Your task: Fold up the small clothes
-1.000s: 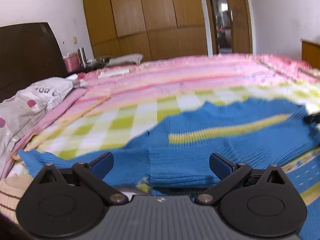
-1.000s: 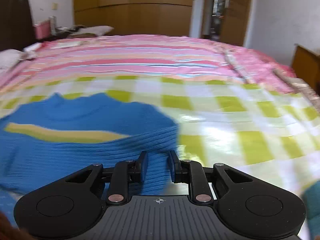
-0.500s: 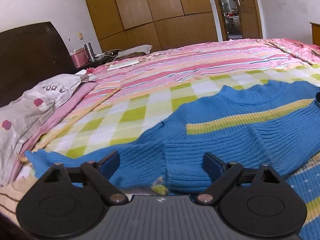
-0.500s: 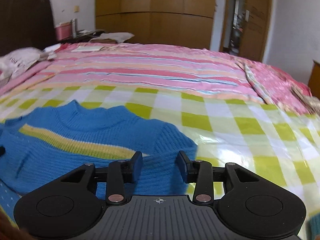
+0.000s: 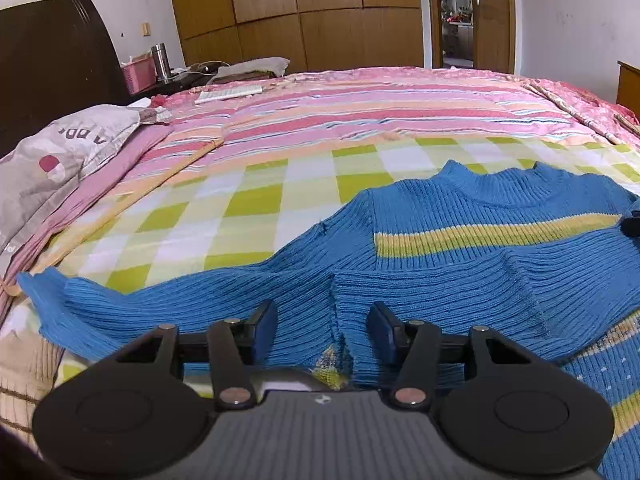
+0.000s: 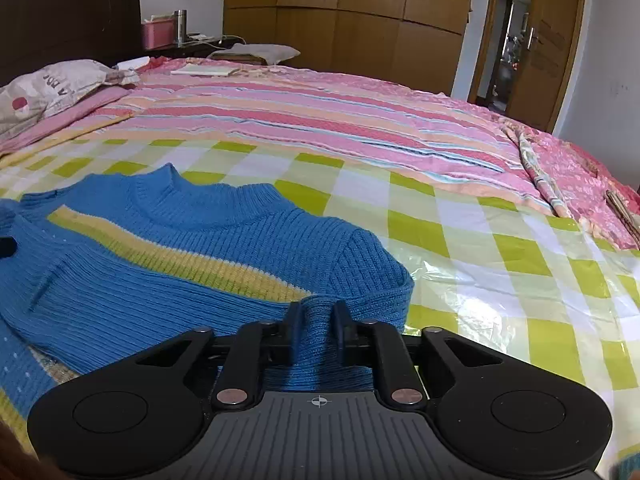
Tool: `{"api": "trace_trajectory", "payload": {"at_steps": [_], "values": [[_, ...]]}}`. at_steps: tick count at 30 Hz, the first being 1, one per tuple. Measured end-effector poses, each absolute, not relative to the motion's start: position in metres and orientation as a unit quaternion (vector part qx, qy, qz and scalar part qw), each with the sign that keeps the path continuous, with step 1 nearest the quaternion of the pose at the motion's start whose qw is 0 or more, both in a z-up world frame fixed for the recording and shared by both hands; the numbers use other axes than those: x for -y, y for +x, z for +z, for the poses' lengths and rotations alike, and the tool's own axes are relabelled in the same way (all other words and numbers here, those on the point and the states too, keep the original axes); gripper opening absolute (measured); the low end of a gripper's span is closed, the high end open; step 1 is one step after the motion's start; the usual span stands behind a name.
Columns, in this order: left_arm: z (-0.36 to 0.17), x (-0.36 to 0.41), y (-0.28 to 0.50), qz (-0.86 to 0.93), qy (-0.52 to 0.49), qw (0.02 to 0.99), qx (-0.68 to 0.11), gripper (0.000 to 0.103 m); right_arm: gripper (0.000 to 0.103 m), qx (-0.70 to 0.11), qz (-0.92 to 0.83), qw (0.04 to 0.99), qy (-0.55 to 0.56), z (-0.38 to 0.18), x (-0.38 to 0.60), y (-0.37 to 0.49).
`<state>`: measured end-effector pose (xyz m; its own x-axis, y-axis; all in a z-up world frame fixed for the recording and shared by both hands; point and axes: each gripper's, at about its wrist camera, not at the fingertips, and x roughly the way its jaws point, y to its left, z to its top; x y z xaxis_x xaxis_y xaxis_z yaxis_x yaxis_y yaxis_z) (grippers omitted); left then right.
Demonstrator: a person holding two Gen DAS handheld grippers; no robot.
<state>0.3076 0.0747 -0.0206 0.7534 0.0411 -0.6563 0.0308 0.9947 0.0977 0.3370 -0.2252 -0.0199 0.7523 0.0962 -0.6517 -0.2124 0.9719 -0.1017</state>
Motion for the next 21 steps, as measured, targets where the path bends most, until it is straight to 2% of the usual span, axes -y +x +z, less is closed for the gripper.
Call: {"api": "trace_trajectory", "payload": {"at_steps": [1,3,5,8,11,21], "values": [[-0.021,-0.075,0.308,-0.002,0.051,0.934,-0.353,0.052,0.011,-0.342,0.083,0.933,-0.081,-0.019,0.226,0.337],[-0.020,-0.073,0.309,-0.019,0.045,0.934,-0.354,0.032,0.007,-0.341,0.084,0.933,-0.071,-0.017,0.230,0.336],[-0.018,-0.070,0.310,-0.030,0.043,0.933,-0.356,0.020,0.006,-0.340,0.084,0.935,-0.062,-0.015,0.234,0.335],[-0.015,-0.064,0.314,-0.026,0.060,0.934,-0.350,0.013,0.004,-0.335,0.079,0.938,-0.048,-0.010,0.241,0.334],[-0.010,-0.065,0.320,-0.025,0.055,0.936,-0.345,0.010,0.002,-0.330,0.076,0.940,-0.047,-0.005,0.244,0.334],[-0.003,-0.074,0.334,-0.010,0.066,0.942,-0.329,0.009,0.002,-0.331,0.049,0.941,-0.050,-0.006,0.245,0.343]]}}
